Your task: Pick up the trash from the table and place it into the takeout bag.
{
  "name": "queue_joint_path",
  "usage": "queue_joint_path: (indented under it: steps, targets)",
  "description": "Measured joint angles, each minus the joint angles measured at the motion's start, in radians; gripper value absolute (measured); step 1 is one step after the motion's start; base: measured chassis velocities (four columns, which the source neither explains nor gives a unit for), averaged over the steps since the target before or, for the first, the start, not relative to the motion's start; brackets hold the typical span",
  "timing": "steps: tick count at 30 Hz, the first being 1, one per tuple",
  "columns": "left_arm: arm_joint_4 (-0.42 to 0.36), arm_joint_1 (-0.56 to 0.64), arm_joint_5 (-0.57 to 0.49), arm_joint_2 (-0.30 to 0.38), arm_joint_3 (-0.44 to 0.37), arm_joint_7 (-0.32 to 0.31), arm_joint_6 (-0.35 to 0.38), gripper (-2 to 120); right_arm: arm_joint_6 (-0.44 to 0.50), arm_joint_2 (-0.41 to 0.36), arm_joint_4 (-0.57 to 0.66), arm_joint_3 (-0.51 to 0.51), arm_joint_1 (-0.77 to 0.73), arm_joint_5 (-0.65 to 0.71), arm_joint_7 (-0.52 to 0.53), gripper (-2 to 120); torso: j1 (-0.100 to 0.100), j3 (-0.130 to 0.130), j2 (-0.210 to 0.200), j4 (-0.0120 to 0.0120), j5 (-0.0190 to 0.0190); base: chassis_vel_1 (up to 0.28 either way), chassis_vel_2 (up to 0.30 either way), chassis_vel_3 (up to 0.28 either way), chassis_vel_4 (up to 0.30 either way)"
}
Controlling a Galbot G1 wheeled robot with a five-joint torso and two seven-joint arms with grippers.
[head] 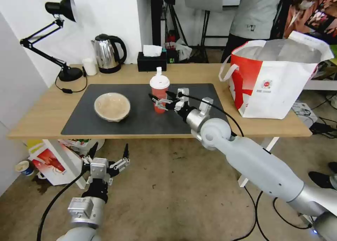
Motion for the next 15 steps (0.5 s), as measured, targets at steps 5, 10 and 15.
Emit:
queue_joint_path:
  steps: [5, 10, 15]
  targets:
    - [0.0, 0.0, 0.0, 0.0, 0.0, 0.0, 0.0, 100, 0.006, 0.019, -0.027, -0.004, 0.008, -0.004, -0.012, 96, 0.0, 0.0, 0.0, -0.0001, 0.0, 0.0, 0.0, 0.0, 0.0]
    - [0.0, 0.0, 0.0, 0.0, 0.0, 0.0, 0.0, 100, 0.015, 0.029, -0.041, -0.005, 0.015, -0.006, -0.018, 82, 0.0, 0.0, 0.0, 0.0, 0.0, 0.0, 0.0, 0.0, 0.0]
    - [0.0, 0.0, 0.0, 0.0, 0.0, 0.0, 0.0, 100, 0.019, 0.028, -0.056, -0.003, 0.019, -0.008, -0.024, 64, 0.0, 0.0, 0.0, 0.0, 0.0, 0.0, 0.0, 0.0, 0.0]
